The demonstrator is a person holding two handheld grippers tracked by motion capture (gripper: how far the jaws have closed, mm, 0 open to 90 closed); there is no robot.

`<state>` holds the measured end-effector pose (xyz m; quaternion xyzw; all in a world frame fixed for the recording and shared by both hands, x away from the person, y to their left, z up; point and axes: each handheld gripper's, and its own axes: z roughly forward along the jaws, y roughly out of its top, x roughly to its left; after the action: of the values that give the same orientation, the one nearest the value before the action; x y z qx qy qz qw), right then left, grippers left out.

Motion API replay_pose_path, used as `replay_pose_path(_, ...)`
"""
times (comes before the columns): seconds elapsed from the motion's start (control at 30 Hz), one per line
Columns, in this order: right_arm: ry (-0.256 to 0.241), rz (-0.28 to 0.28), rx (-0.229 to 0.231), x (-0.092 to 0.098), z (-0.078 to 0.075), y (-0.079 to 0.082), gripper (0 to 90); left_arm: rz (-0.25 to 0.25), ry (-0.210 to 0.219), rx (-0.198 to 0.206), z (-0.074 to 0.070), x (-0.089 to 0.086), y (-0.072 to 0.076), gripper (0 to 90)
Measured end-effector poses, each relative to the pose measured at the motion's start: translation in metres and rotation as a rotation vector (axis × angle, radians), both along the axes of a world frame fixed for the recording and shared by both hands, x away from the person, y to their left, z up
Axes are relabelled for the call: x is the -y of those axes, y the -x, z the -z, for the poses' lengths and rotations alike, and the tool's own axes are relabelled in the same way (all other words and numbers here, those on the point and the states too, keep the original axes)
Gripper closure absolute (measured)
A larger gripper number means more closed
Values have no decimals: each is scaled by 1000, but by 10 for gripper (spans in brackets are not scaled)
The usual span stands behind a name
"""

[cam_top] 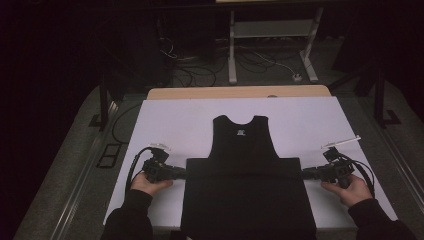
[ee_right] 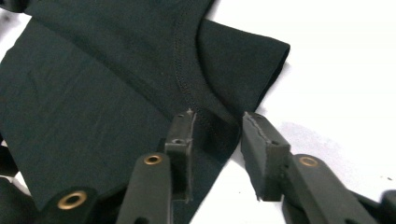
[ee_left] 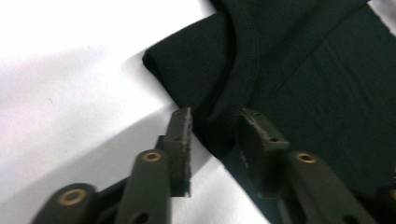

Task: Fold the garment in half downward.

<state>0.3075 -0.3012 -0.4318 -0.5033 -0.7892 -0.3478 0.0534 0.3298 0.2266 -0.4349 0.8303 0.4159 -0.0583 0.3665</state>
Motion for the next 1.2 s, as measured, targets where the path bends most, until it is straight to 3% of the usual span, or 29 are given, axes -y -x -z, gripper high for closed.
replay_pose_path(0.03, 2, -2, 15, 0, -2, 1, 570, 2, -7, 5, -1, 1, 0, 541)
replay_pose_path(0.1, 1, -5, 23, 0, -3, 2, 559, 6, -9, 7, -2, 2, 1, 517)
replay_pose_path(0.17, -2, -3, 37, 1, -5, 3, 492, 14, 5, 1, -3, 2, 1, 449)
replay_pose_path(0.27, -7, -15, 61, 1, -7, 5, 420, 19, 14, 25, -6, 2, 2, 355)
replay_pose_path(0.3, 0, -8, 67, 1, -8, 4, 378, 15, 17, 32, -7, 2, 2, 283)
replay_pose_path(0.37, 1, -6, 70, 1, -8, 4, 355, 8, 28, 36, -8, 1, 2, 261)
replay_pose_path(0.4, 7, 13, 75, 2, -7, 3, 285, 6, 30, 37, -9, 1, 1, 200)
replay_pose_path(0.67, 0, 44, 101, 6, -10, -1, 132, -9, 39, 60, -11, 1, -2, 132)
replay_pose_path(0.8, -31, 23, 120, 7, -13, -5, 10, -3, 30, 70, -13, 2, -5, 108)
replay_pose_path(1.1, -21, -9, 142, 4, -19, -13, 0, 10, 14, 87, -19, 9, -10, 0)
replay_pose_path(1.2, -31, -20, 146, 4, -21, -14, 0, 23, -13, 124, -22, 13, -9, 0)
